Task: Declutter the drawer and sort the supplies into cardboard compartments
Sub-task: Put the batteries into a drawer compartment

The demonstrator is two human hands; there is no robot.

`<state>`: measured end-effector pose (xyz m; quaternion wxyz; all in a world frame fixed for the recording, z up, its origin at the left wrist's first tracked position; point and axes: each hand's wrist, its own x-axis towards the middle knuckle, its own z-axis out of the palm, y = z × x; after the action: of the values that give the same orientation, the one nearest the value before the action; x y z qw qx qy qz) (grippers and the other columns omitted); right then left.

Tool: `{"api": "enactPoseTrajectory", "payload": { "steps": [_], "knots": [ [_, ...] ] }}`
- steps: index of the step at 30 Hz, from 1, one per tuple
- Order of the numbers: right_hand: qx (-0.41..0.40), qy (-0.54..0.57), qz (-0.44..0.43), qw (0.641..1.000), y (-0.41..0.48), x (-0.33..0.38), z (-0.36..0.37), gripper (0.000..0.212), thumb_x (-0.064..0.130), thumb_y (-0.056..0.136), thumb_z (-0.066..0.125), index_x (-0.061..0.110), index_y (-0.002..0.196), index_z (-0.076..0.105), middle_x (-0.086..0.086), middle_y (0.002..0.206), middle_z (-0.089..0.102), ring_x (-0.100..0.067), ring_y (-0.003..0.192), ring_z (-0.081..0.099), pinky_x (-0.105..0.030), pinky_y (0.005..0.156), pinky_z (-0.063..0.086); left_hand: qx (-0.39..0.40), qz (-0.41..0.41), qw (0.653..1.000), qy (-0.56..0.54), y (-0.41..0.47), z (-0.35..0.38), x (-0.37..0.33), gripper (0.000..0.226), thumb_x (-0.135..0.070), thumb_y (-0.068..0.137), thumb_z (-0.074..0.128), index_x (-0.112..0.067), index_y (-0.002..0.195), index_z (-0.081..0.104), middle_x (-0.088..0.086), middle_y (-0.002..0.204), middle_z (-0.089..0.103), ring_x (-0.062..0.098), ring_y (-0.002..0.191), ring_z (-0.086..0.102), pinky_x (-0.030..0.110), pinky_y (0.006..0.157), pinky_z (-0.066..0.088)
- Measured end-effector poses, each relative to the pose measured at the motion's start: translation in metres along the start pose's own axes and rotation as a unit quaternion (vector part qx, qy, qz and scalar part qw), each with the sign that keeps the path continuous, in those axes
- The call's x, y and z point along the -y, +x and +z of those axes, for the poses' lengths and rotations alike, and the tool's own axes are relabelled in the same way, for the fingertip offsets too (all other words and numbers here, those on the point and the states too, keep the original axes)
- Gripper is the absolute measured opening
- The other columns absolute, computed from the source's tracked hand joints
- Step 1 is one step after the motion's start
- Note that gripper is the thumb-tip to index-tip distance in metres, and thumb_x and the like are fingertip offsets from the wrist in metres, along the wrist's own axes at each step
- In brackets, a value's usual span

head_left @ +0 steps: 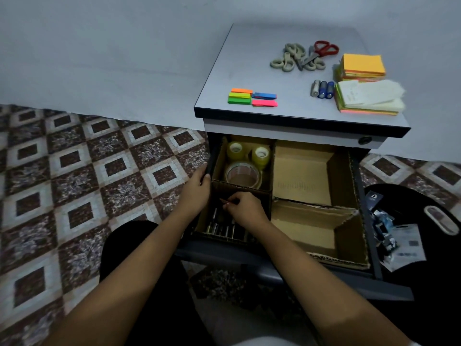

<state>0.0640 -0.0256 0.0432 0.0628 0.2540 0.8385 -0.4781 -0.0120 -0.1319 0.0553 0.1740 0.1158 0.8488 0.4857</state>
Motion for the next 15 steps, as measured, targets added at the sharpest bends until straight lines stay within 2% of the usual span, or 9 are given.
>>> {"api": "enactPoseTrajectory", "payload": {
  "steps": [2, 5, 11, 15],
  "knots": [
    [-0.019, -0.002, 0.012, 1.000, 0.0004, -0.0030, 0.0023, 0.023, 0.021, 0.091, 0.059, 0.004, 0.105, 0.067, -0.014, 0.099, 0.069, -0.025, 0.093, 0.065, -0.023, 0.069, 0.044, -0.002, 0.007, 1.000, -0.004, -0.0005, 0.0004, 0.0023, 0.045, -0.024, 0.103, 0.032, -0.019, 0.147, 0.027, 0.004, 0.151, 0.033, 0.021, 0.138, 0.031, 0.023, 0.096, 0.027],
    [-0.028, -0.007, 0.034, 0.999, 0.0017, -0.0056, 0.0055, 0.024, 0.023, 0.091, 0.058, 0.002, 0.099, 0.068, -0.014, 0.095, 0.069, -0.024, 0.091, 0.065, -0.021, 0.064, 0.038, -0.007, 0.006, 1.000, -0.001, 0.0006, 0.0007, 0.0054, 0.045, -0.025, 0.103, 0.032, -0.019, 0.147, 0.028, 0.005, 0.150, 0.035, 0.021, 0.138, 0.032, 0.028, 0.103, 0.029],
    [-0.033, -0.006, 0.064, 0.997, 0.0058, -0.0074, 0.0084, 0.028, 0.024, 0.091, 0.058, 0.001, 0.104, 0.067, -0.015, 0.100, 0.068, -0.026, 0.093, 0.064, -0.022, 0.065, 0.039, -0.011, 0.018, 1.000, -0.003, 0.0013, 0.0015, 0.0084, 0.045, -0.026, 0.103, 0.032, -0.019, 0.147, 0.028, 0.004, 0.149, 0.035, 0.021, 0.137, 0.032, 0.023, 0.097, 0.027],
    [-0.008, -0.047, 0.063, 0.997, 0.0069, -0.0104, 0.0103, 0.022, 0.014, 0.091, 0.056, 0.001, 0.103, 0.068, -0.015, 0.101, 0.067, -0.026, 0.093, 0.064, -0.024, 0.067, 0.044, -0.008, 0.018, 1.000, -0.003, 0.0028, 0.0016, 0.0106, 0.045, -0.027, 0.103, 0.032, -0.020, 0.147, 0.027, 0.003, 0.150, 0.034, 0.020, 0.138, 0.031, 0.022, 0.097, 0.027]
  ]
}}
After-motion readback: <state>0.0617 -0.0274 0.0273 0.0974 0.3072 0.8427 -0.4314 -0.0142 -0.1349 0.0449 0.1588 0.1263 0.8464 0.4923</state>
